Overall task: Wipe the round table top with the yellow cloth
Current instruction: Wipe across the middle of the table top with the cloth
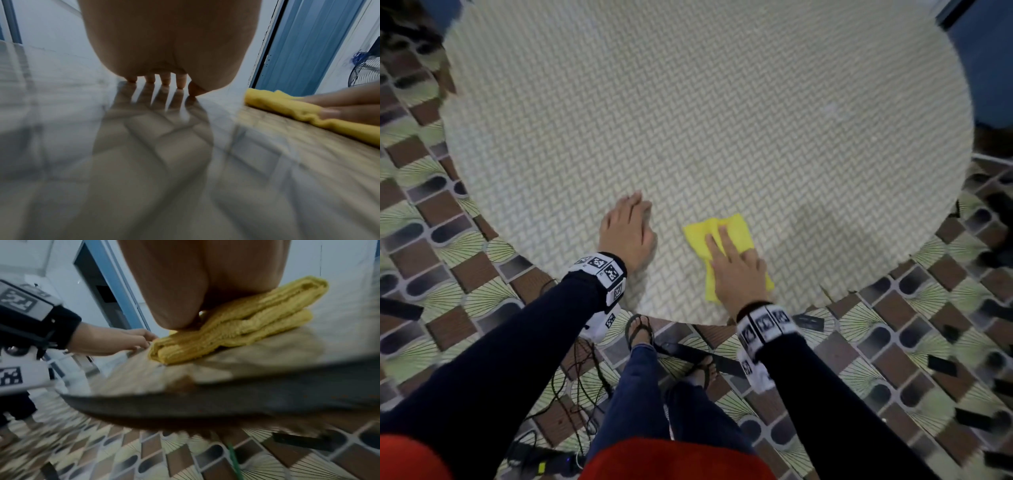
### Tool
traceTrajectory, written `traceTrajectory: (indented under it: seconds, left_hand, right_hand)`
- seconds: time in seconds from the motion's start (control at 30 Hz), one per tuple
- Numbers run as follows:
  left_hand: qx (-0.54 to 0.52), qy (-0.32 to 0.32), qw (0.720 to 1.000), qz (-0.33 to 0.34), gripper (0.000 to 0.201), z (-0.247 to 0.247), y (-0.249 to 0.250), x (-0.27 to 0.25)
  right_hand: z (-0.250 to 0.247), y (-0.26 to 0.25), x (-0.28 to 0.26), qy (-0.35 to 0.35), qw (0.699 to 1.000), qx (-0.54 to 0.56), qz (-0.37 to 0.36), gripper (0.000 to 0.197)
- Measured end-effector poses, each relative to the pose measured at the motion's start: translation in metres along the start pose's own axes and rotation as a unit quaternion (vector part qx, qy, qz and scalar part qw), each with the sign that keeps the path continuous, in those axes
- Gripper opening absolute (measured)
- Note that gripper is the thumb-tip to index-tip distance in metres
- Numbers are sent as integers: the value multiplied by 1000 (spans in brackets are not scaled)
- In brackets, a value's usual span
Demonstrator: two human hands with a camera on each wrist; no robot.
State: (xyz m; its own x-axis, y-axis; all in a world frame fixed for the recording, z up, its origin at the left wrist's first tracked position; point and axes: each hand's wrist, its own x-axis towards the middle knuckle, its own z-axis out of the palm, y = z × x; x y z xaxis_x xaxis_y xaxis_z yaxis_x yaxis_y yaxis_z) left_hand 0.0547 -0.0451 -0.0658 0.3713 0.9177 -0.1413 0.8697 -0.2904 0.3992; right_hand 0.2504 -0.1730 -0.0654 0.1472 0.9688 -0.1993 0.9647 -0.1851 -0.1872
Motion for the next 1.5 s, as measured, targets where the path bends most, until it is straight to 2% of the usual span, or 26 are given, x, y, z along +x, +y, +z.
traceTrajectory:
  seconds: [0.07, 0.13, 0.23, 0.27, 0.33, 0.43, 0.47, 0.53, 0.67, 0.83, 1.03, 1.17, 1.3, 1.5]
  left_hand:
    - [-2, 11, 1000, -7, 61, 1, 1, 0]
    - [0, 12, 1000, -12, 62, 2, 1, 1]
    - [10, -7, 1000, -13, 62, -3, 3, 1]
    - [17, -17, 1000, -13, 60, -5, 4, 1]
    - [33, -31, 999, -12, 53, -10, 6, 4]
    - [52, -41, 998, -13, 48, -20, 14, 10]
    - [54, -47, 997, -11, 49, -23, 21, 13]
    - [52, -55, 997, 1, 48, -29, 36, 18]
    - [50, -74, 995, 39, 49, -40, 70, 39]
    - [54, -100, 991, 66, 48, -34, 105, 68]
    - [58, -110, 989, 76, 47, -20, 140, 88]
    - [60, -104, 992, 39, 47, -10, 159, 107]
    - [54, -61, 996, -39, 46, 9, 182, 114]
    - [13, 3, 986, -166, 47, 50, 229, 88]
  right_hand:
    - [-4, 27, -17, -20, 999, 20, 20, 59]
    - [-16, 56, -13, -14, 997, -4, 77, 56]
    - [-34, 75, 29, -19, 981, 18, 193, 52]
    - [-37, 72, 42, -30, 977, 20, 209, 51]
    - [-40, 56, 53, -49, 982, 6, 180, 54]
    - [-26, 38, 28, -4, 999, -1, 41, 53]
    - [-24, 37, 16, 2, 1000, 12, 23, 49]
    - [-22, 40, 6, -12, 1000, 24, 9, 46]
    - [-29, 49, 19, -61, 998, 5, -15, 53]
    - [-43, 73, 27, -3, 996, 82, -36, 49]
    - [-65, 141, 29, 61, 994, 85, -36, 46]
    - [-88, 198, 50, 82, 994, 71, -26, 47]
    - [-109, 264, 77, 64, 995, 35, -64, 48]
    - [-130, 344, 87, 59, 989, 27, -135, 49]
